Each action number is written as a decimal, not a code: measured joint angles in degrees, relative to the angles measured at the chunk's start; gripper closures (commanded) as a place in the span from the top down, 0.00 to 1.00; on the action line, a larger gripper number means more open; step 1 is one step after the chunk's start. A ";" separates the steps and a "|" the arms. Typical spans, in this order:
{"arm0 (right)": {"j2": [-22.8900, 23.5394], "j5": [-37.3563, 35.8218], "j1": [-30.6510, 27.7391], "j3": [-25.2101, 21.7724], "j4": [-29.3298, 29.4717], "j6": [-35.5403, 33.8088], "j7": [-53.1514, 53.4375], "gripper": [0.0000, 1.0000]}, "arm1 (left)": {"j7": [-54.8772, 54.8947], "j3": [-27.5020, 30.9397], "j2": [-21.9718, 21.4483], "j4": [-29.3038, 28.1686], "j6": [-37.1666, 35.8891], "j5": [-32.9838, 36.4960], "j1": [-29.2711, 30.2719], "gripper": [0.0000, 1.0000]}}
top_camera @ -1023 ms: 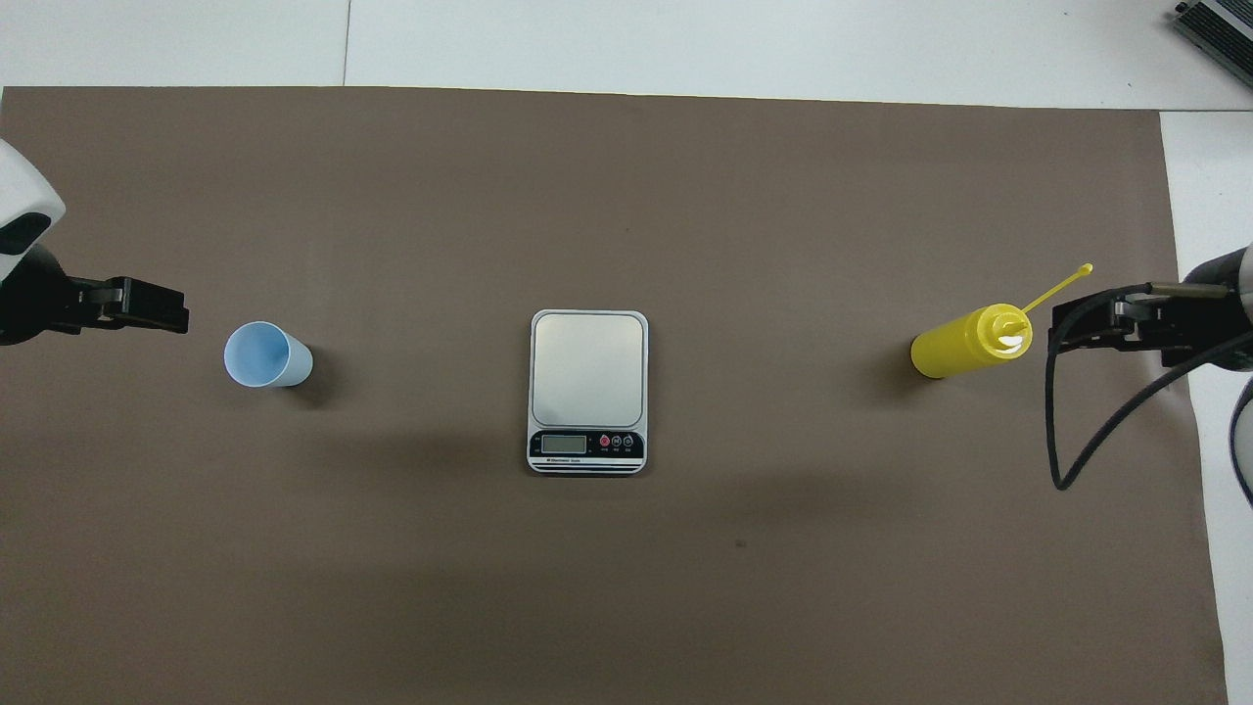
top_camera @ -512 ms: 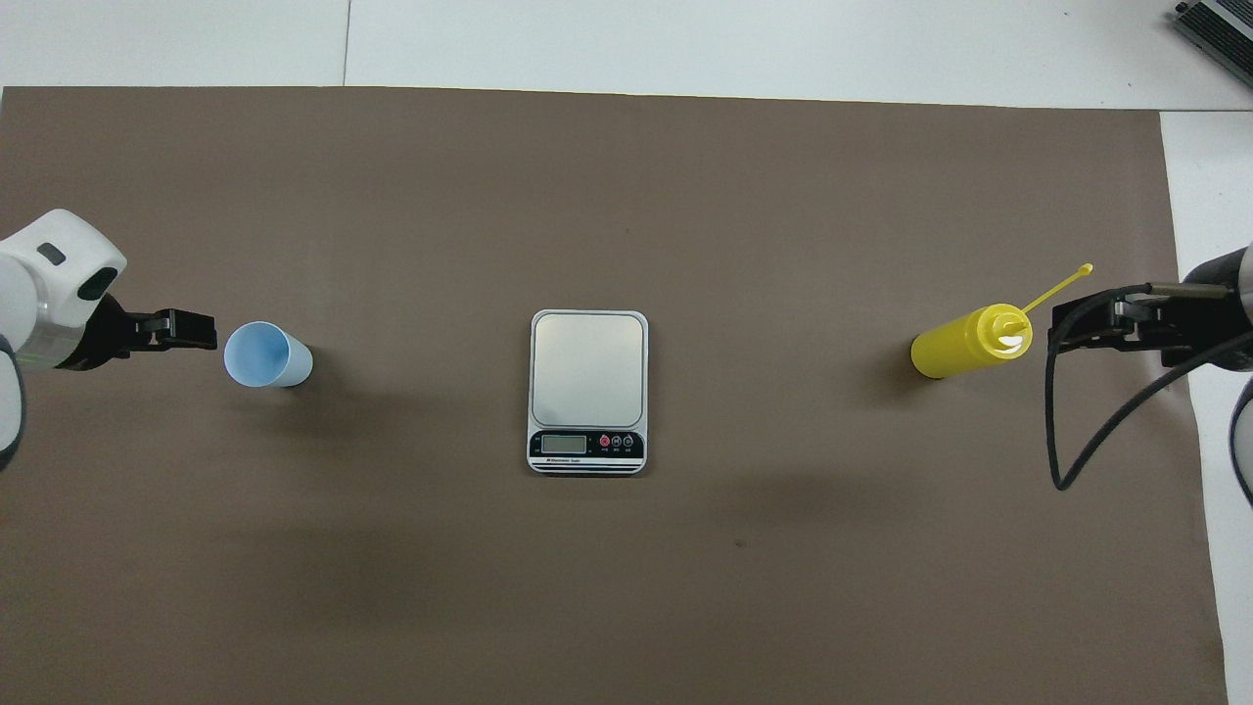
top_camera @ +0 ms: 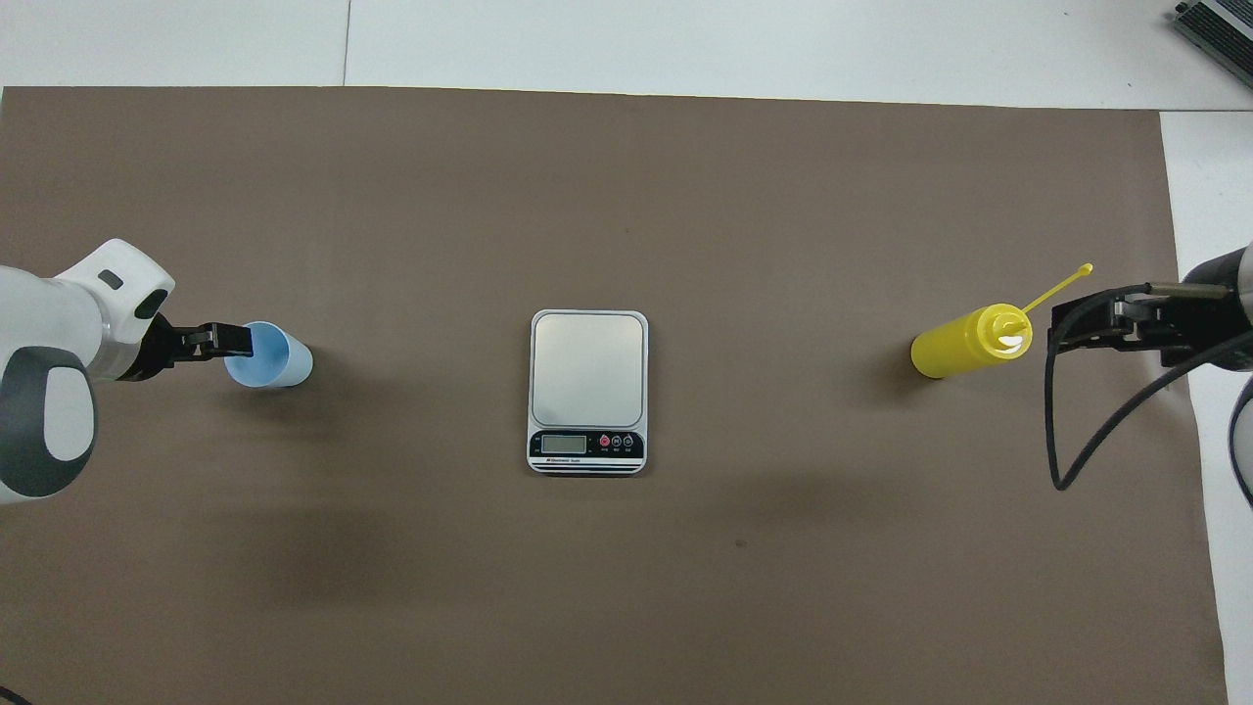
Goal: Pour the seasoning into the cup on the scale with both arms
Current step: 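Reach the left gripper to the blue cup and grasp it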
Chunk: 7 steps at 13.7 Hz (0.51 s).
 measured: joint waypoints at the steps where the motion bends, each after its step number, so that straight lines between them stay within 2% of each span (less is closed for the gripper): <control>1: 0.00 0.00 0.00 0.00 0.00 0.00 0.00 1.00 | -0.19 -0.05 0.57 -0.03 0.36 -0.08 0.00 1.00; 6: 0.00 0.00 0.02 0.00 0.00 0.00 0.00 1.00 | -0.44 -0.18 2.33 -1.12 1.80 -0.17 -0.02 1.00; 7: 0.00 0.00 0.03 0.01 0.00 0.00 0.00 1.00 | -0.56 -0.25 2.74 -1.38 2.29 -0.18 -0.08 0.78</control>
